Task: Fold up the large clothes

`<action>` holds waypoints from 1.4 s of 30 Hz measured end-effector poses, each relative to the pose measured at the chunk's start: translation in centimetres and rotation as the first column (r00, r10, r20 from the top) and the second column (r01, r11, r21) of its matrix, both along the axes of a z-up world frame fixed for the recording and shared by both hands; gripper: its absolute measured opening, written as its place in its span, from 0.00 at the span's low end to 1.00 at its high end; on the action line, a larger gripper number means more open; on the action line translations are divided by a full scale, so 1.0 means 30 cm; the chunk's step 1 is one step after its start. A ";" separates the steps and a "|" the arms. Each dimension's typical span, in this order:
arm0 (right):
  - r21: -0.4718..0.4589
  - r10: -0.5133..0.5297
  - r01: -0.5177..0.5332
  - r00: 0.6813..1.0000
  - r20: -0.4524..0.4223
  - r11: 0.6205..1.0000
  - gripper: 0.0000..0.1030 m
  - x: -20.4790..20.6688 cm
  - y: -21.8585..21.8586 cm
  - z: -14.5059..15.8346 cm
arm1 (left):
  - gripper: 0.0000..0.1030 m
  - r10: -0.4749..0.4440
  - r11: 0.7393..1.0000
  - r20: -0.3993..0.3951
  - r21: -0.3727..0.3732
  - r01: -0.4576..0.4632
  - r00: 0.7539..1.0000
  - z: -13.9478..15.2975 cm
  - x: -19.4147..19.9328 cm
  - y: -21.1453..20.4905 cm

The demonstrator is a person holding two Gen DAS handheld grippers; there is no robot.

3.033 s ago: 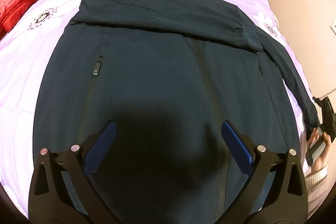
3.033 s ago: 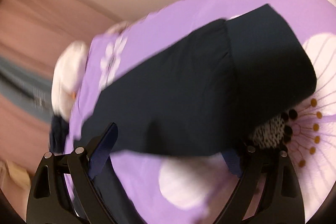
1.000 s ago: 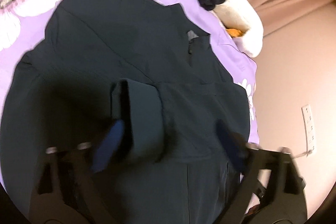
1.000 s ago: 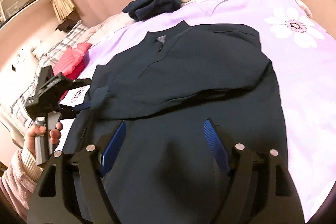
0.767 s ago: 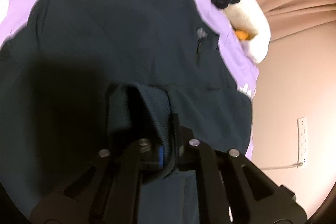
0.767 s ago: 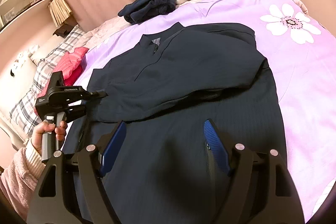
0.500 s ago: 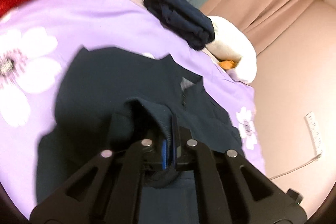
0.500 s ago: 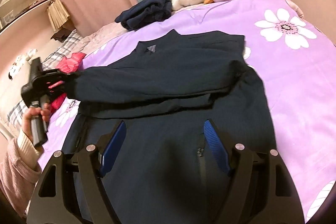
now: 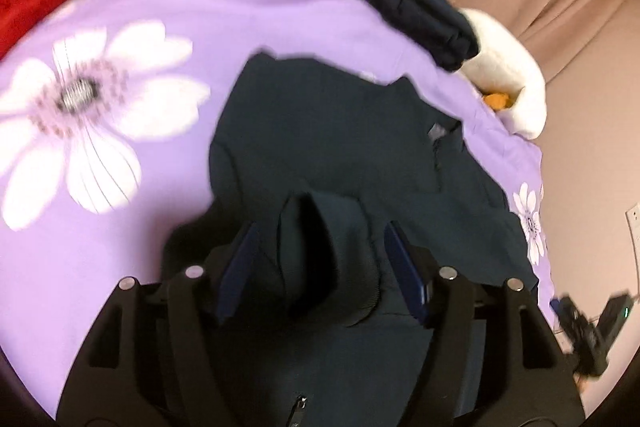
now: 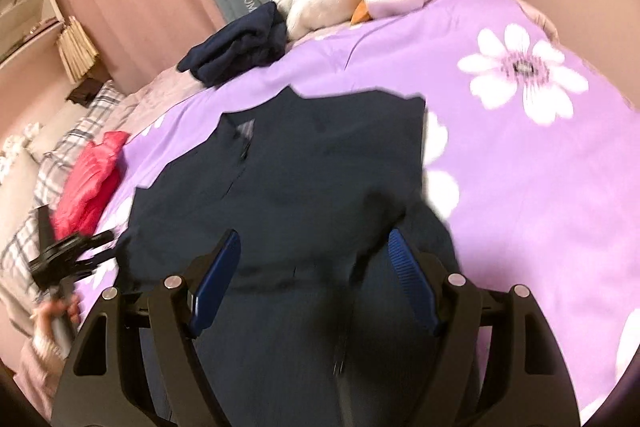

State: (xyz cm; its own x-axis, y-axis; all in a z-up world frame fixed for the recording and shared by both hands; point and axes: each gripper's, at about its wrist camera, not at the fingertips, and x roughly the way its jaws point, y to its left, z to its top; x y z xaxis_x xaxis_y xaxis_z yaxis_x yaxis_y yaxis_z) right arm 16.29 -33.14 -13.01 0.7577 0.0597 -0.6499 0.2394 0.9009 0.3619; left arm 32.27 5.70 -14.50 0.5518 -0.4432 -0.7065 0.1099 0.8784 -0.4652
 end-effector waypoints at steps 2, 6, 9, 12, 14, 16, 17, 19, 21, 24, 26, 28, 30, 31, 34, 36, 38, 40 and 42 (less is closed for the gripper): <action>-0.026 0.021 -0.021 1.000 -0.001 0.999 0.68 0.072 0.004 0.011 | 0.56 -0.040 0.998 0.042 0.047 0.038 0.998 0.047 -0.017 -0.024; -0.060 0.043 -0.046 0.998 -0.047 0.997 0.57 0.222 0.020 -0.005 | 0.28 -0.177 0.972 0.058 0.167 0.165 0.982 0.072 -0.014 -0.188; -0.120 0.071 -0.085 0.991 -0.113 0.989 0.49 0.294 0.044 -0.052 | 0.23 -0.231 0.947 0.045 0.241 0.213 0.972 0.026 -0.016 -0.273; -0.184 0.060 -0.099 0.976 -0.207 0.978 0.48 0.304 0.043 -0.131 | 0.23 -0.252 0.917 0.007 0.321 0.236 0.968 -0.059 -0.032 -0.308; -0.206 0.037 -0.089 0.969 -0.245 0.974 0.46 0.275 0.017 -0.185 | 0.22 -0.267 0.902 -0.027 0.345 0.259 0.963 -0.122 -0.045 -0.301; -0.217 0.021 -0.080 0.965 -0.262 0.973 0.46 0.243 -0.016 -0.226 | 0.22 -0.282 0.893 -0.016 0.360 0.269 0.959 -0.164 -0.055 -0.297; -0.208 0.022 -0.077 0.967 -0.255 0.975 0.46 0.222 -0.033 -0.237 | 0.22 -0.290 0.888 -0.001 0.374 0.269 0.957 -0.166 -0.065 -0.293; -0.200 0.011 -0.063 0.968 -0.251 0.978 0.46 0.199 -0.052 -0.238 | 0.22 -0.290 0.890 -0.005 0.367 0.271 0.957 -0.162 -0.063 -0.283; -0.201 -0.011 -0.043 0.965 -0.263 0.979 0.46 0.191 -0.058 -0.223 | 0.22 -0.284 0.891 -0.010 0.365 0.268 0.959 -0.152 -0.064 -0.275; -0.240 0.016 -0.066 0.978 -0.207 0.969 0.48 0.188 -0.001 -0.151 | 0.29 -0.286 0.887 -0.004 0.376 0.266 0.958 -0.152 -0.067 -0.280; -0.229 0.079 -0.116 0.983 -0.165 0.966 0.51 0.197 0.056 -0.117 | 0.30 -0.282 0.887 -0.002 0.380 0.262 0.959 -0.157 -0.068 -0.282; -0.234 0.118 -0.153 0.980 -0.159 0.960 0.53 0.217 0.112 -0.110 | 0.30 -0.276 0.888 0.002 0.383 0.255 0.961 -0.157 -0.072 -0.284; -0.245 0.157 -0.198 0.971 -0.179 0.949 0.53 0.244 0.172 -0.133 | 0.31 -0.273 0.888 0.003 0.385 0.251 0.962 -0.158 -0.075 -0.284; -0.254 0.161 -0.208 0.968 -0.195 0.944 0.53 0.253 0.190 -0.150 | 0.31 -0.271 0.889 0.002 0.385 0.250 0.963 -0.159 -0.075 -0.283; -0.253 0.153 -0.222 0.951 -0.267 0.942 0.55 0.272 0.215 -0.238 | 0.32 -0.262 0.898 -0.004 0.365 0.246 0.965 -0.160 -0.079 -0.269; -0.266 0.144 -0.211 0.958 -0.248 0.941 0.59 0.252 0.217 -0.246 | 0.32 -0.255 0.904 -0.008 0.354 0.242 0.967 -0.162 -0.077 -0.265; -0.278 0.138 -0.209 0.957 -0.256 0.938 0.60 0.232 0.220 -0.240 | 0.32 -0.252 0.904 -0.010 0.354 0.239 0.968 -0.161 -0.081 -0.264; -0.276 0.128 -0.204 0.954 -0.269 0.939 0.60 0.226 0.209 -0.219 | 0.35 -0.240 0.908 -0.016 0.351 0.231 0.971 -0.151 -0.087 -0.258; -0.258 0.130 -0.195 0.960 -0.249 0.946 0.60 0.205 0.206 -0.177 | 0.47 -0.230 0.915 -0.007 0.340 0.218 0.973 -0.126 -0.098 -0.249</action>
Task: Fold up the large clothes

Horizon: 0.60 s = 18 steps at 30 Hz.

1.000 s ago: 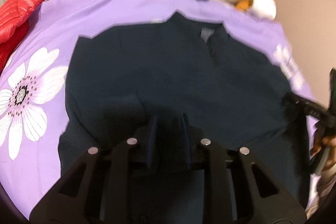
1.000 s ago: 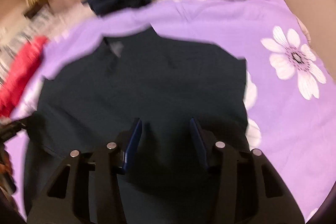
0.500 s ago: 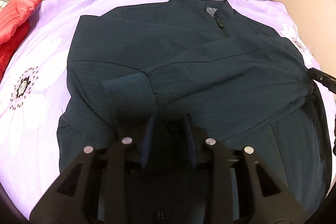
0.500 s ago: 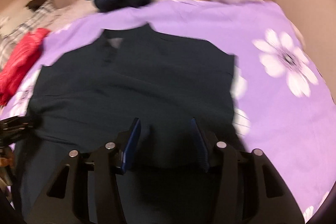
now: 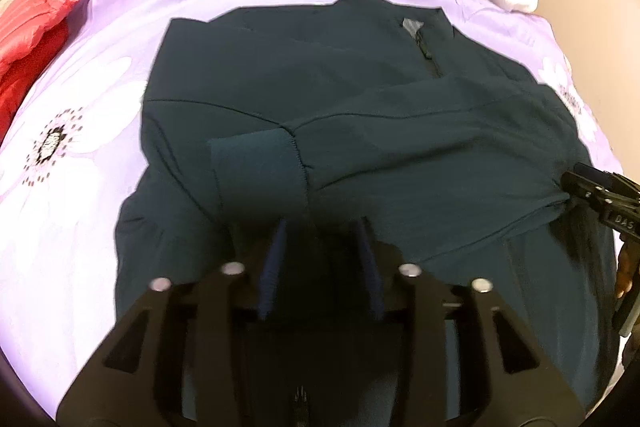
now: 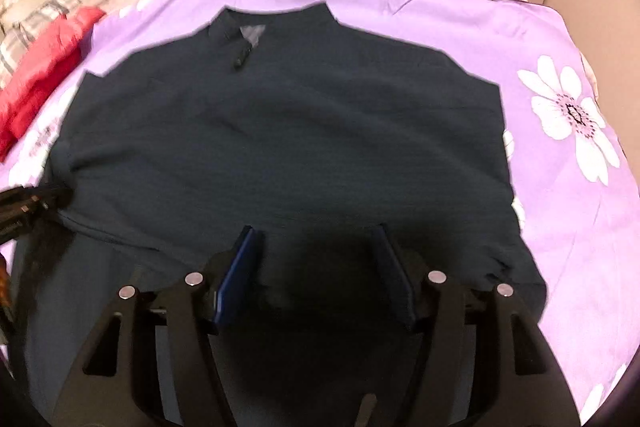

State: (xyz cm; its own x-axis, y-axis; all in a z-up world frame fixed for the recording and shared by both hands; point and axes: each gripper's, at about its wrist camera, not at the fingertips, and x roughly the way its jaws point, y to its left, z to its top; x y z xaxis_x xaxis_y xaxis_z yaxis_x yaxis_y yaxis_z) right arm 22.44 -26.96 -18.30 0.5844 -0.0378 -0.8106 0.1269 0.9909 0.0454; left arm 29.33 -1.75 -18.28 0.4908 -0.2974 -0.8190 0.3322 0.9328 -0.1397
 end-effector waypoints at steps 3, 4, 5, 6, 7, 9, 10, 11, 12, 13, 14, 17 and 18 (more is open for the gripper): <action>-0.004 0.002 -0.002 0.999 0.052 1.000 0.61 -0.010 -0.011 0.061 | 0.59 0.008 1.000 0.052 -0.027 -0.007 0.999 0.062 -0.016 0.007; -0.003 -0.002 0.002 0.998 0.060 1.000 0.61 -0.003 -0.015 0.071 | 0.61 0.008 0.999 0.064 -0.036 -0.006 0.998 0.078 -0.017 0.005; 0.003 -0.008 0.008 0.998 0.064 1.000 0.62 0.007 -0.021 0.075 | 0.61 0.009 0.999 0.078 -0.049 -0.005 0.997 0.097 -0.012 -0.001; 0.006 -0.018 0.018 0.998 0.064 1.000 0.63 0.020 -0.027 0.073 | 0.61 0.009 0.998 0.086 -0.055 -0.004 0.996 0.107 -0.006 -0.006; 0.005 -0.029 0.028 0.998 0.064 1.000 0.63 0.034 -0.032 0.071 | 0.62 0.007 0.998 0.093 -0.061 -0.001 0.996 0.115 0.001 -0.014; 0.002 -0.054 0.054 0.996 0.068 0.999 0.64 0.074 -0.049 0.066 | 0.62 0.001 0.998 0.103 -0.068 0.006 0.995 0.120 0.026 -0.039; 0.005 -0.062 0.062 0.996 0.071 0.998 0.64 0.101 -0.053 0.064 | 0.62 -0.001 0.998 0.102 -0.068 0.008 0.995 0.115 0.043 -0.051; 0.020 -0.072 0.071 0.994 0.079 0.997 0.64 0.128 -0.065 0.064 | 0.62 -0.003 0.998 0.098 -0.065 0.009 0.995 0.106 0.064 -0.070; 0.034 -0.079 0.077 0.993 0.082 0.996 0.65 0.152 -0.076 0.064 | 0.62 -0.006 0.998 0.093 -0.059 0.011 0.996 0.094 0.082 -0.088; 0.043 -0.087 0.084 0.993 0.075 0.996 0.65 0.177 -0.086 0.063 | 0.62 -0.009 0.999 0.085 -0.051 0.014 0.996 0.080 0.101 -0.101; 0.046 -0.090 0.088 0.994 0.065 0.995 0.65 0.197 -0.089 0.054 | 0.62 -0.013 0.999 0.076 -0.041 0.016 0.997 0.065 0.111 -0.112; 0.026 -0.103 0.103 0.995 -0.014 0.994 0.64 0.255 -0.118 -0.001 | 0.62 -0.018 0.999 0.017 0.029 0.018 1.000 -0.015 0.146 -0.150; 0.012 -0.116 0.117 0.992 -0.051 0.993 0.64 0.269 -0.135 -0.029 | 0.62 -0.017 0.999 -0.008 0.039 0.017 1.000 -0.045 0.153 -0.151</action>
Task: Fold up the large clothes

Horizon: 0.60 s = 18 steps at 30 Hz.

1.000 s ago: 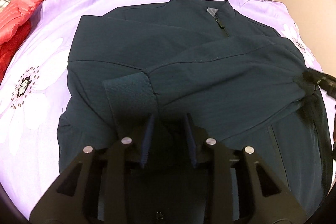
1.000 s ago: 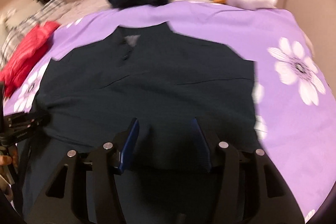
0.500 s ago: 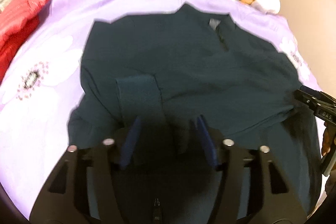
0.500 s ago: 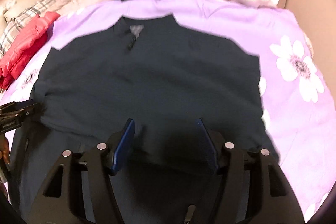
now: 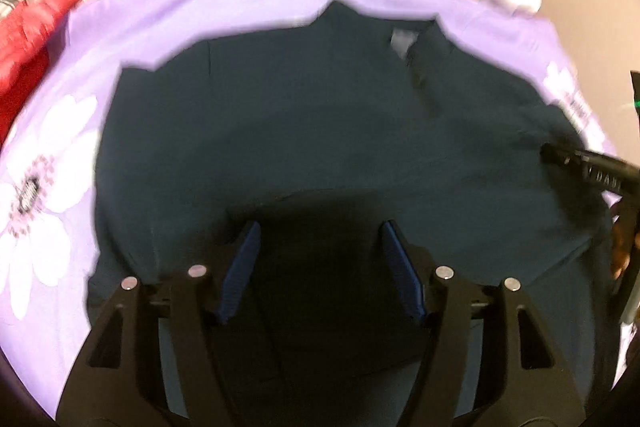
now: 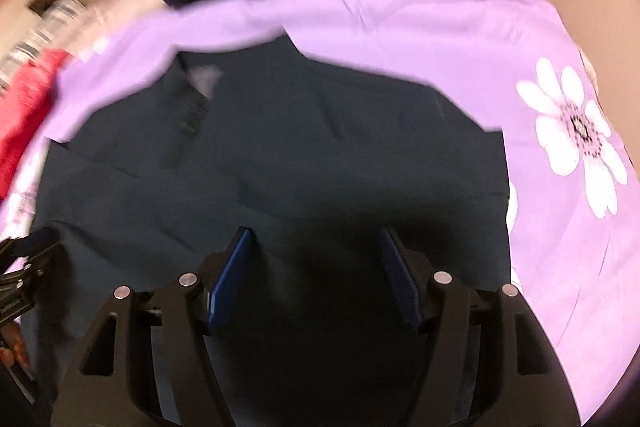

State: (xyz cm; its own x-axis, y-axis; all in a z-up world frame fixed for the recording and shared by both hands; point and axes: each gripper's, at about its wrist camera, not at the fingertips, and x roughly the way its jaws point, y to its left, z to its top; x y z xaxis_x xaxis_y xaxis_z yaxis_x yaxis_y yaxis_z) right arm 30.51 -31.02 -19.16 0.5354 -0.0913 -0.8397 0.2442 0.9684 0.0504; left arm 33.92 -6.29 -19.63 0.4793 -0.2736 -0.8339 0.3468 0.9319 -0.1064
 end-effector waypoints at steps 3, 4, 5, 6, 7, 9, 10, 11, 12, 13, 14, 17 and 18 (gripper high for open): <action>0.003 -0.037 0.037 0.999 -0.032 0.999 0.66 0.013 -0.063 -0.043 | 0.62 -0.022 1.000 0.013 0.007 0.022 1.000 -0.015 -0.005 0.000; 0.001 -0.052 0.052 0.998 -0.027 0.999 0.66 0.012 -0.081 -0.042 | 0.62 -0.025 1.000 0.010 0.006 0.025 1.000 -0.015 -0.005 0.001; -0.001 -0.075 0.075 0.997 -0.023 0.997 0.66 0.012 -0.104 -0.039 | 0.62 -0.026 1.000 0.005 0.002 0.026 1.000 -0.013 0.000 0.003; 0.003 -0.091 0.091 0.996 -0.021 0.996 0.66 0.010 -0.118 -0.035 | 0.62 -0.022 1.000 -0.004 -0.010 0.022 1.000 -0.007 0.005 0.009; 0.002 -0.110 0.110 0.994 -0.018 0.994 0.66 0.006 -0.130 -0.028 | 0.62 -0.018 1.000 -0.004 -0.015 0.017 1.000 -0.001 0.002 0.014; -0.010 -0.139 0.139 0.990 0.016 0.990 0.67 -0.024 -0.132 0.009 | 0.63 -0.002 1.000 0.016 -0.013 0.002 1.000 0.024 -0.018 0.022; -0.011 -0.127 0.127 0.991 0.035 0.992 0.67 -0.042 -0.118 0.024 | 0.66 0.003 1.000 0.029 -0.004 -0.003 1.000 0.036 -0.033 0.022; -0.015 -0.089 0.090 0.994 0.063 0.996 0.67 -0.069 -0.092 0.047 | 0.75 0.007 1.000 0.046 0.007 -0.007 0.999 0.049 -0.052 0.021; -0.020 -0.051 0.053 0.995 0.082 0.998 0.68 -0.090 -0.067 0.063 | 0.77 0.007 1.000 0.078 0.016 -0.008 0.997 0.067 -0.079 0.022; -0.025 -0.012 0.014 0.995 0.096 1.000 0.68 -0.114 -0.040 0.075 | 0.78 0.001 1.000 0.105 0.021 -0.003 0.994 0.082 -0.102 0.020; -0.034 0.028 -0.025 0.994 0.110 0.999 0.69 -0.143 -0.005 0.085 | 0.78 -0.012 1.000 0.131 0.024 0.009 0.991 0.097 -0.131 0.014; -0.038 0.092 -0.088 0.987 0.132 0.995 0.69 -0.201 0.063 0.083 | 0.78 -0.030 0.999 0.159 0.047 0.023 0.987 0.103 -0.172 -0.006; -0.038 0.101 -0.097 0.986 0.130 0.995 0.69 -0.214 0.081 0.074 | 0.78 -0.034 0.998 0.159 0.060 0.025 0.987 0.097 -0.175 -0.012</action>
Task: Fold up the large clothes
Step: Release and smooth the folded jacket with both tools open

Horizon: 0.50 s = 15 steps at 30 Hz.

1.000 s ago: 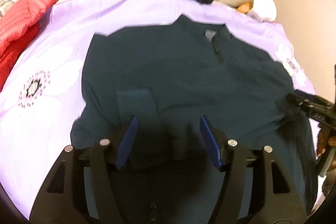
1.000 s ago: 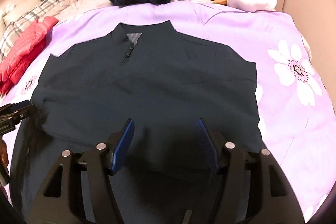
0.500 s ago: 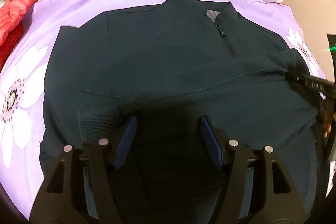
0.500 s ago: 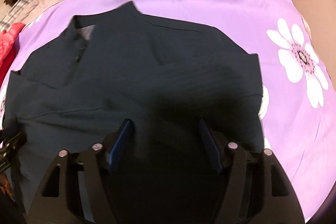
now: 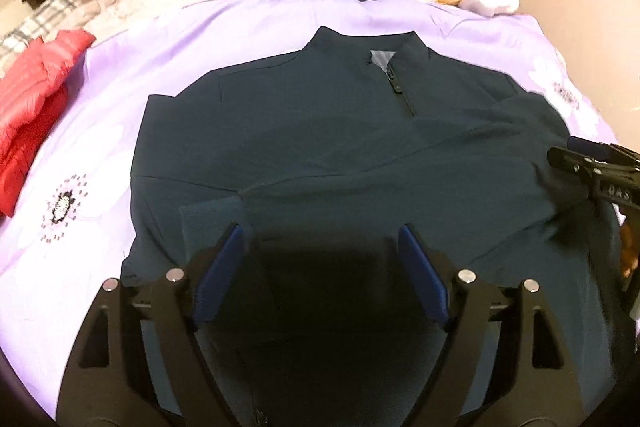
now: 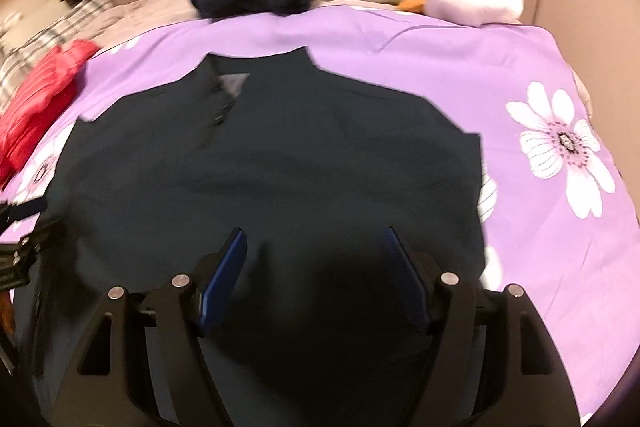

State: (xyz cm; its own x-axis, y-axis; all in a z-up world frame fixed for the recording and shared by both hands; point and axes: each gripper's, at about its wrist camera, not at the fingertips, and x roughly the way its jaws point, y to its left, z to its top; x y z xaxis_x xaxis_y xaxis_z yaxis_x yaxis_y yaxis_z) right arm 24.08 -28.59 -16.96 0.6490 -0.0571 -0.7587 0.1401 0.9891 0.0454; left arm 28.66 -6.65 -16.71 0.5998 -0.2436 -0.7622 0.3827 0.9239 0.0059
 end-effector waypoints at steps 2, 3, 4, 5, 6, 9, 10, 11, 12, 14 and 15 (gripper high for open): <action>-0.009 0.010 -0.010 1.000 -0.026 1.000 0.69 -0.017 0.027 -0.030 | 0.78 0.004 1.000 -0.018 0.018 -0.004 1.000 -0.024 0.003 -0.008; -0.018 0.007 -0.008 0.998 -0.055 1.000 0.69 -0.015 0.035 -0.055 | 0.78 0.010 1.000 -0.034 0.026 -0.010 0.999 -0.042 0.005 -0.008; -0.022 0.004 -0.006 0.997 -0.078 1.000 0.69 -0.012 0.039 -0.079 | 0.78 0.018 0.999 -0.049 0.037 -0.016 0.999 -0.061 0.010 -0.007; -0.024 0.004 -0.006 0.996 -0.085 1.000 0.70 -0.007 0.042 -0.087 | 0.78 0.029 0.998 -0.069 0.055 -0.025 0.997 -0.087 0.016 -0.003; -0.028 0.006 -0.008 0.996 -0.086 1.000 0.70 -0.011 0.040 -0.087 | 0.78 0.033 0.998 -0.080 0.059 -0.028 0.996 -0.099 0.017 0.001; -0.028 0.001 -0.004 0.996 -0.094 1.000 0.70 -0.038 0.026 -0.072 | 0.79 0.046 0.999 -0.088 0.032 -0.043 0.995 -0.099 0.001 0.033; -0.026 0.005 -0.007 0.996 -0.094 1.000 0.70 -0.038 0.026 -0.059 | 0.79 0.048 0.999 -0.088 0.027 -0.046 0.995 -0.091 -0.004 0.038; -0.027 0.012 -0.015 0.996 -0.087 1.000 0.70 -0.031 0.029 -0.048 | 0.79 0.048 0.999 -0.088 0.013 -0.047 0.995 -0.078 -0.011 0.044; -0.029 0.027 -0.029 0.997 -0.070 0.999 0.70 -0.035 0.039 -0.027 | 0.79 0.045 0.999 -0.087 -0.002 -0.045 0.995 -0.066 -0.014 0.047; -0.031 0.052 -0.053 0.998 -0.038 0.998 0.70 -0.027 0.061 0.002 | 0.79 0.035 0.998 -0.079 -0.044 -0.039 0.996 -0.035 -0.019 0.044; -0.030 0.060 -0.061 0.998 -0.026 0.998 0.70 -0.020 0.075 0.013 | 0.79 0.028 0.997 -0.068 -0.072 -0.033 0.997 -0.015 -0.018 0.036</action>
State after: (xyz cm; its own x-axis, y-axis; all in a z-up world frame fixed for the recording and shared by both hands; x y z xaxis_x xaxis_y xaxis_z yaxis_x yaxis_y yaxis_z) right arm 23.48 -26.34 -16.56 0.6326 -0.0417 -0.7733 0.0808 0.9967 0.0123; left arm 28.12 -5.57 -17.17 0.5561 -0.2823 -0.7817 0.3513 0.9322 -0.0868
